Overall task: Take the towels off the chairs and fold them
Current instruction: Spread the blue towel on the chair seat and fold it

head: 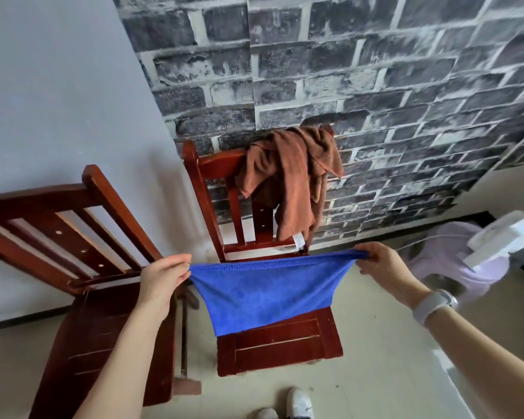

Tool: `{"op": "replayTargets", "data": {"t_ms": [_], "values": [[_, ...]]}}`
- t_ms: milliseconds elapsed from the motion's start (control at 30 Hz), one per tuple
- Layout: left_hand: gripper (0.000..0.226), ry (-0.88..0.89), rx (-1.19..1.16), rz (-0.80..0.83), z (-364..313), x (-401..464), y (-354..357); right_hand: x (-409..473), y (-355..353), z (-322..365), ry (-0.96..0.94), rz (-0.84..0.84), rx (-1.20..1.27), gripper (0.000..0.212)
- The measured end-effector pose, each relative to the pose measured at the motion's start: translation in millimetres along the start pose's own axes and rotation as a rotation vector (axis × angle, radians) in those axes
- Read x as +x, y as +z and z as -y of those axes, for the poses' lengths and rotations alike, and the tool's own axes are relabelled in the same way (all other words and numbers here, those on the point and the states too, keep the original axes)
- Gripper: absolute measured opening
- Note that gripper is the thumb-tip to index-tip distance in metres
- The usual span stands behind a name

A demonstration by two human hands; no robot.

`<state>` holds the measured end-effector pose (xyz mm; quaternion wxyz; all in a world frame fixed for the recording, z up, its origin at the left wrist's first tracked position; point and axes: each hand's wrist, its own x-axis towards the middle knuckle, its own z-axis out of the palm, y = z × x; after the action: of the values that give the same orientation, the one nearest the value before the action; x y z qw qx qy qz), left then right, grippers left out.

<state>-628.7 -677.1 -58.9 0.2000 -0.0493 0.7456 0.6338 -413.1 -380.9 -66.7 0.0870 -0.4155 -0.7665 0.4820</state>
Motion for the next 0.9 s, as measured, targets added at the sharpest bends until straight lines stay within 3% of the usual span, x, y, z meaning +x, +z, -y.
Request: {"op": "replayTargets", "data": {"t_ms": [133, 300, 533, 733, 900], "values": [[0.033, 0.117, 0.331, 0.091, 3, -6, -7, -13, -7, 0, -0.17, -0.1, -0.283, 0.017], [0.028, 0.32, 0.667, 0.119, 6, -11, -9, -19, -14, -8, -0.274, -0.047, -0.47, 0.025], [0.012, 0.558, 0.826, 0.086, 1, -11, -10, -21, -27, 0, -0.367, -0.045, -0.619, 0.019], [0.009, 0.676, 1.103, 0.042, -1, -10, -13, -17, -30, 4, -0.35, -0.008, -0.495, 0.006], [0.018, 0.727, 1.168, 0.094, 12, -8, -15, -19, -30, -5, -0.403, -0.003, -0.467, 0.006]]}}
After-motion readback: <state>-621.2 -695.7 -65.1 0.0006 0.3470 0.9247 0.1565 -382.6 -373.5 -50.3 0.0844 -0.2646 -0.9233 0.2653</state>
